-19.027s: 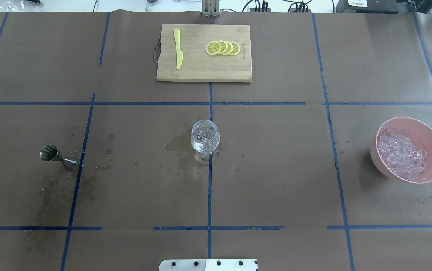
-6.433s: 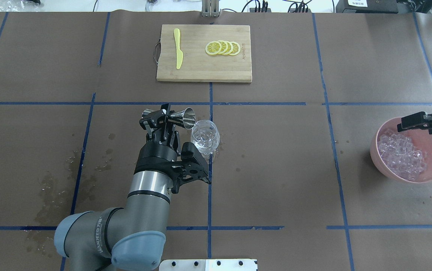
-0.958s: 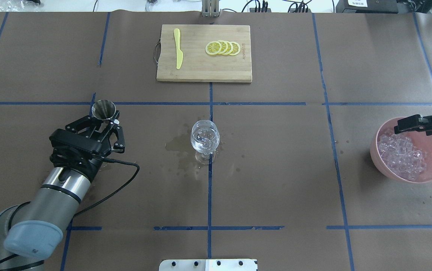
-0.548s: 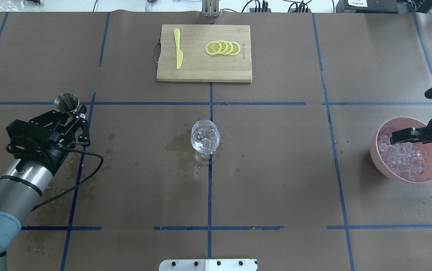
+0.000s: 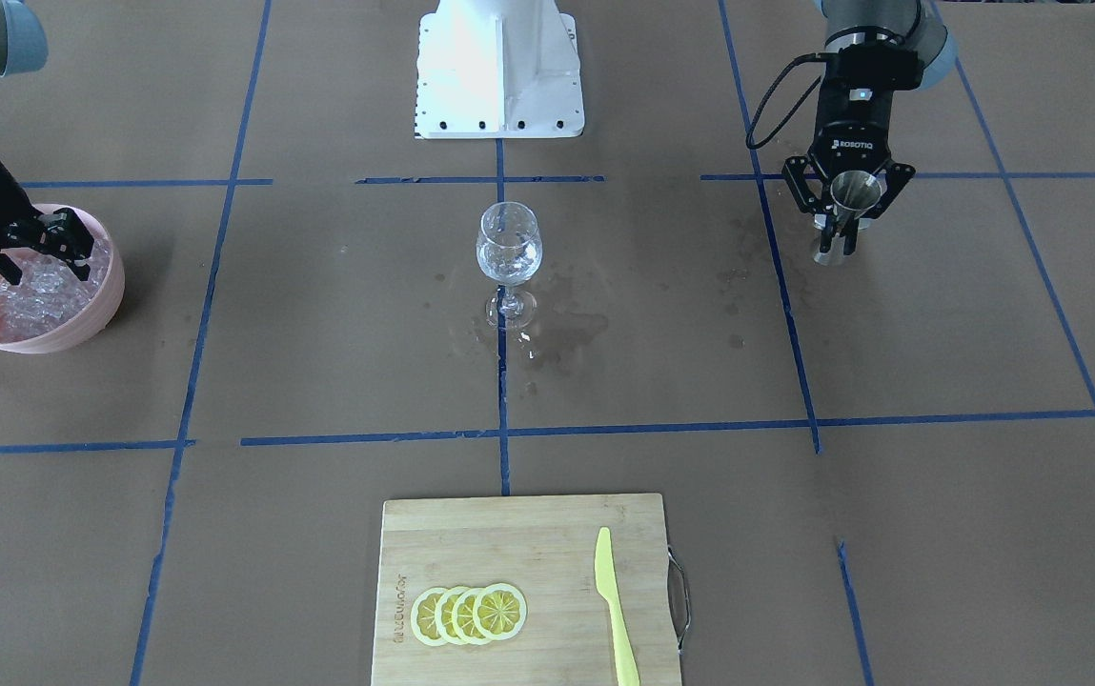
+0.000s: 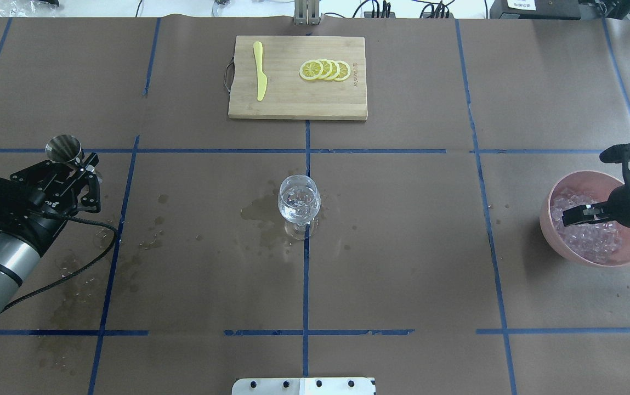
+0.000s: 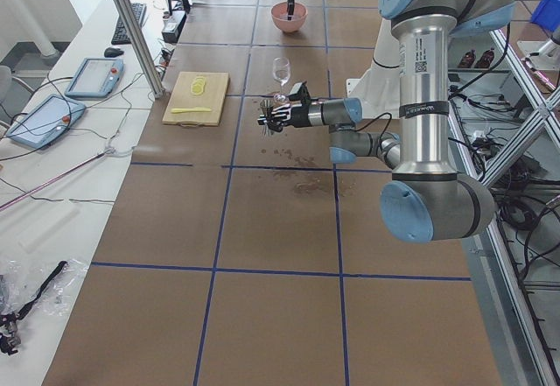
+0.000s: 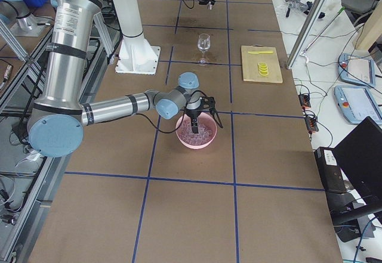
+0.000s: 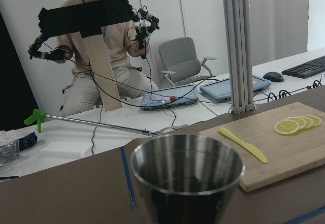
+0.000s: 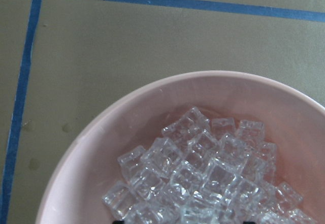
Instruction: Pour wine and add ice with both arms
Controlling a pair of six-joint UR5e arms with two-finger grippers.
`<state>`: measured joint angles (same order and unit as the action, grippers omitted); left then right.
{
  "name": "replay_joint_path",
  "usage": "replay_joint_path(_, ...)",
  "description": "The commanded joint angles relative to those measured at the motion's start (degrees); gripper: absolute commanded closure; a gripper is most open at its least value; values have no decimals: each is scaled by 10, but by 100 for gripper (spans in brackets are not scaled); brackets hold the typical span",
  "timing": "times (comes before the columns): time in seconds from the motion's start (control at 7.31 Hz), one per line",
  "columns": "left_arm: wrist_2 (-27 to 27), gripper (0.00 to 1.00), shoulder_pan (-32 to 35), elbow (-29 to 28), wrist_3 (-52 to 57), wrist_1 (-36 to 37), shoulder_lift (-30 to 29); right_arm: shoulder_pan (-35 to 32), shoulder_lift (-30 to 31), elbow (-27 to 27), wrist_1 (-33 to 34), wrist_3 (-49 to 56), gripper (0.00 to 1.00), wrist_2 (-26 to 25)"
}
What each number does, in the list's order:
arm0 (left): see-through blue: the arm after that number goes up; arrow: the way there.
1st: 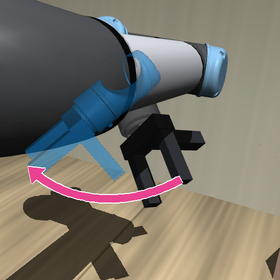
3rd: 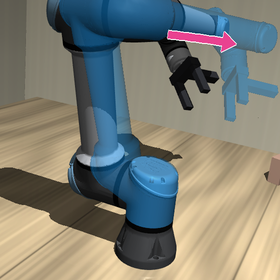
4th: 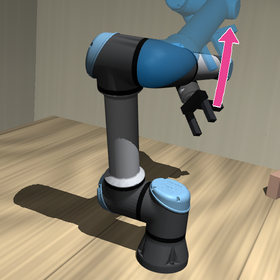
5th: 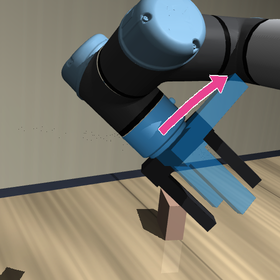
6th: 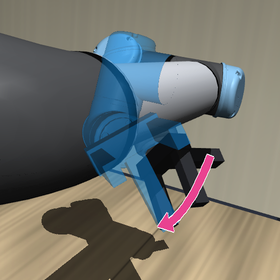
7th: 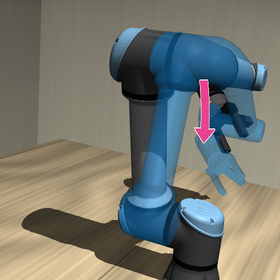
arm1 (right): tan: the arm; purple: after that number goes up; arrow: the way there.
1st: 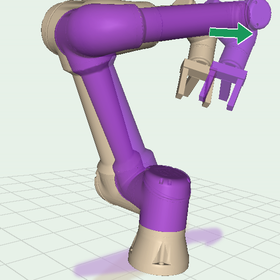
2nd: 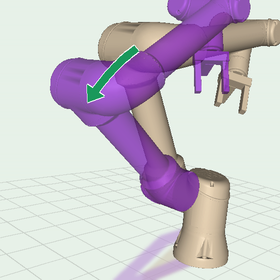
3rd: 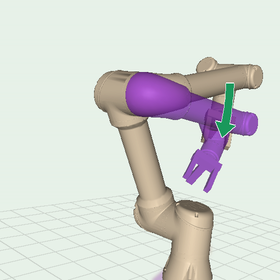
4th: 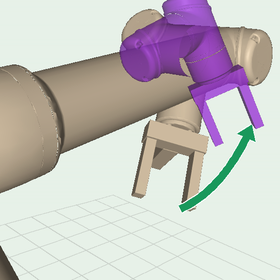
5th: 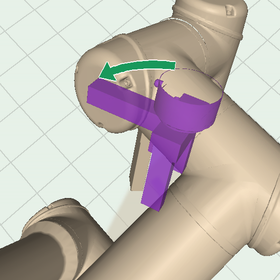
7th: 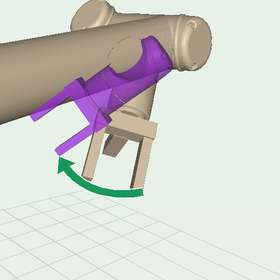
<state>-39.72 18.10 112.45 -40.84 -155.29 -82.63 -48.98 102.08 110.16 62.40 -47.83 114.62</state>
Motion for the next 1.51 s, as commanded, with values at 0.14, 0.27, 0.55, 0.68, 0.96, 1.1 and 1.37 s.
replay_joint_path(0.14, 0, 100, 0, -1, 0, -1, 0, 0, 1, -4, 2, 5, 41, 0)
replay_joint_path(0.27, 0, 100, 0, -1, -1, -1, -1, 0, 1, -4, 3, 5, 50, 0)
replay_joint_path(0.55, 0, 100, 0, -2, -1, -1, -2, -1, 2, -4, 4, 8, 90, 0)
replay_joint_path(0.68, 0, 100, -1, -4, -3, -1, -3, -2, 4, -4, 4, 32, 100, 0)
replay_joint_path(0.96, 0, 100, -1, -11, -36, 0, -3, -15, 11, 9, 4, 45, 100, 1)
replay_joint_path(1.1, 0, 100, -2, -23, -53, 0, -4, -31, 12, 21, 4, 46, 100, 6)
replay_joint_path(1.37, 3, 100, -2, -60, -106, -1, -4, -50, 12, 48, 4, 44, 100, 11)
